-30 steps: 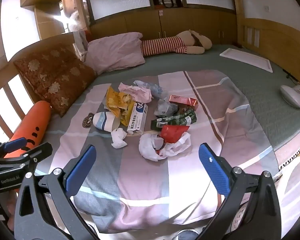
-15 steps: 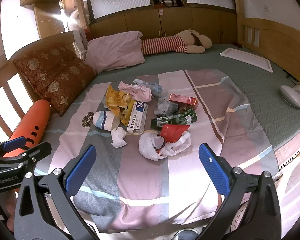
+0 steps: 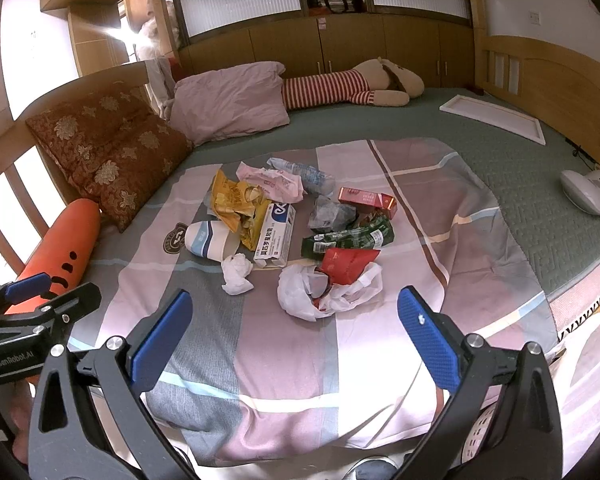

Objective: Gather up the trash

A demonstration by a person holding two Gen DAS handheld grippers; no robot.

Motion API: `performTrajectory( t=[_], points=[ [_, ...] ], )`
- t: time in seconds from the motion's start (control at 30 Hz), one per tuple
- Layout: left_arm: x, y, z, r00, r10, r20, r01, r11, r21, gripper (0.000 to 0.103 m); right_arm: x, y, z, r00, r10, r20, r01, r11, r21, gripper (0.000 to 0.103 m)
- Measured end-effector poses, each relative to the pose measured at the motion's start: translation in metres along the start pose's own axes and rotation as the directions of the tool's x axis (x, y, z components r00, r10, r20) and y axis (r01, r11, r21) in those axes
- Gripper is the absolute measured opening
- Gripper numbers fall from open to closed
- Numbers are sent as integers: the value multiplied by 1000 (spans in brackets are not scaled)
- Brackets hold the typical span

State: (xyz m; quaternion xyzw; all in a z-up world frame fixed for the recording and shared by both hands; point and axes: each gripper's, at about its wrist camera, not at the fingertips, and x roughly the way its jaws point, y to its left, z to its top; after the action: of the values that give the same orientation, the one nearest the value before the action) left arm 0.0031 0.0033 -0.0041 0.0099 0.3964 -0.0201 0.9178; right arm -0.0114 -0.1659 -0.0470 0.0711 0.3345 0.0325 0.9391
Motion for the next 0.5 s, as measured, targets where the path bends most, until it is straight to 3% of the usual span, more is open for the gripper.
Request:
performTrajectory(
  t=[0.5],
  points=[
    [-1, 0, 2, 1000, -2, -6, 2, 1000, 3, 100, 0, 1, 2, 1000, -2, -5, 2, 1000, -2, 100]
  ],
)
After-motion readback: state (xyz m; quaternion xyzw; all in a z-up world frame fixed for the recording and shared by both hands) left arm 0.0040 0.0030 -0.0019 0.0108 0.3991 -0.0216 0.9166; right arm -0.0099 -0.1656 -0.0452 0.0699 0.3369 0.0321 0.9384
